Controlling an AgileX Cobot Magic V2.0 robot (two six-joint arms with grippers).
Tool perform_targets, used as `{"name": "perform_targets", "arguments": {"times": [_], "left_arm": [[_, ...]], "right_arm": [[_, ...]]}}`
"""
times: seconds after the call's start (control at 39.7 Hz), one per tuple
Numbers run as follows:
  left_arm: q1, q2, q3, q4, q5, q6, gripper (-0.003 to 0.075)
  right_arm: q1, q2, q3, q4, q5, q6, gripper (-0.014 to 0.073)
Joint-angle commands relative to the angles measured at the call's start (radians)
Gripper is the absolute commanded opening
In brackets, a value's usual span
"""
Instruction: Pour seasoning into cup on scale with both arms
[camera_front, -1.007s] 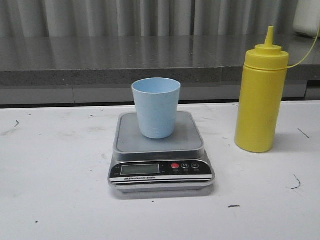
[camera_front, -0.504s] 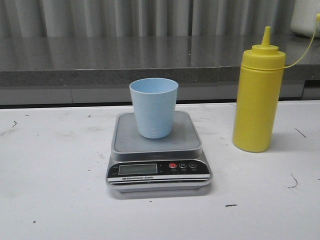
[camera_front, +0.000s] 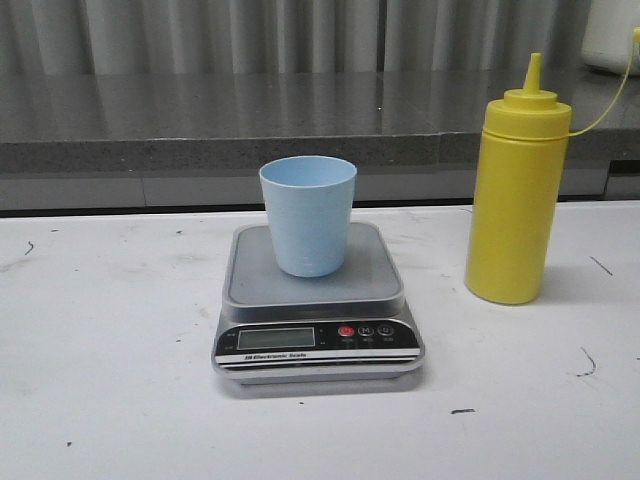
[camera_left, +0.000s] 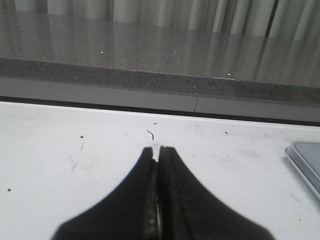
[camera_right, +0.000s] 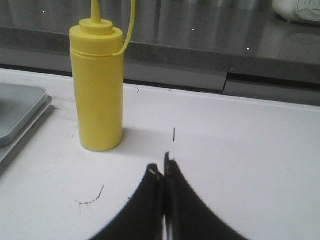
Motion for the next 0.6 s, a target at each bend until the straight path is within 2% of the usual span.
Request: {"name": "perform_targets", "arguments": {"times": [0.0, 0.58], "left_arm": [[0.000, -0.016, 0.025, -0.005, -0.076, -0.009, -0.0020], [0.000, -0.016, 0.025, -0.005, -0.076, -0.009, -0.0020]], "right_arm": [[-0.007, -0.054, -0.007, 0.004, 0.017, 0.005, -0.0061], [-0.007, -0.061, -0.007, 0.004, 0.037, 0.005, -0.0061]]}}
